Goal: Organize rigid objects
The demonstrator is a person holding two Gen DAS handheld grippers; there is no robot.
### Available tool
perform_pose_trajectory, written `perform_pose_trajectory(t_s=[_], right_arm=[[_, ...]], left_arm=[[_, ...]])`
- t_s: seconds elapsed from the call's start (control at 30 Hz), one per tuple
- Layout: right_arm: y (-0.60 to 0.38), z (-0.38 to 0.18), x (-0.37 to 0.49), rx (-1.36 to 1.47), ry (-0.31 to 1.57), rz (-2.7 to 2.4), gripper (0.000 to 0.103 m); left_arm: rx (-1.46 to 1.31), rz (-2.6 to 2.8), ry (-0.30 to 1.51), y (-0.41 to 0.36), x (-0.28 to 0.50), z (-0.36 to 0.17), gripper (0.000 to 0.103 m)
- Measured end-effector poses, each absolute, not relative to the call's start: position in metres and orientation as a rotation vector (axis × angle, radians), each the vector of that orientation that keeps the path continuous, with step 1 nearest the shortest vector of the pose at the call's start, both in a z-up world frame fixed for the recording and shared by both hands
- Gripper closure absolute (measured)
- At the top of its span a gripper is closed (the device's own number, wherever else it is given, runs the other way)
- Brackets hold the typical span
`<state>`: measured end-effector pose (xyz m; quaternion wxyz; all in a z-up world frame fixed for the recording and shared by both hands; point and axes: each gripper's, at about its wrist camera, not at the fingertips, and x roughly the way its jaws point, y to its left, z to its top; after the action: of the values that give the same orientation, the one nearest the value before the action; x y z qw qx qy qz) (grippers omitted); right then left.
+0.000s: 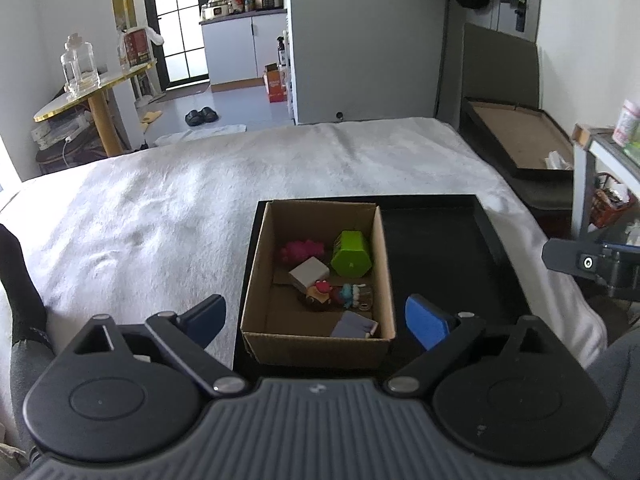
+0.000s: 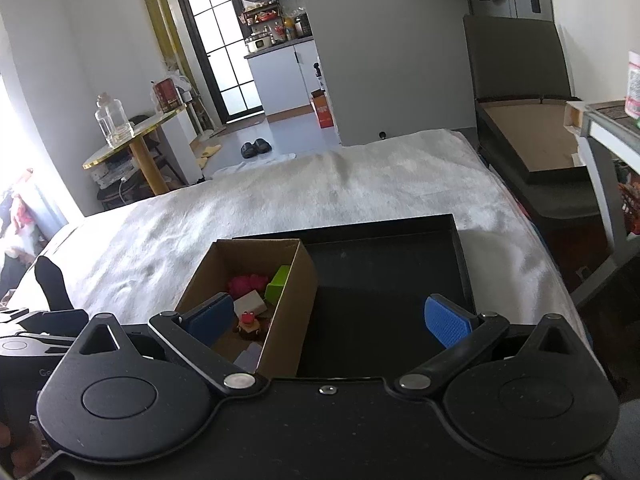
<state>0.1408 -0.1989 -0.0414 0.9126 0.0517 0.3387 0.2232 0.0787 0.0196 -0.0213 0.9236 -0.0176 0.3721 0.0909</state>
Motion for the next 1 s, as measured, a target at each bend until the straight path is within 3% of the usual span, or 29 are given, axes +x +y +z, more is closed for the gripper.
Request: perform_pose_trajectory(t_s=[1.0], right_arm=[[-0.235,-0.009,0.072,0.1,0.773,0.285,0.0]], left_arm=[[-0.055,0.033,0.764,-0.003,0.023,0.01,0.002]])
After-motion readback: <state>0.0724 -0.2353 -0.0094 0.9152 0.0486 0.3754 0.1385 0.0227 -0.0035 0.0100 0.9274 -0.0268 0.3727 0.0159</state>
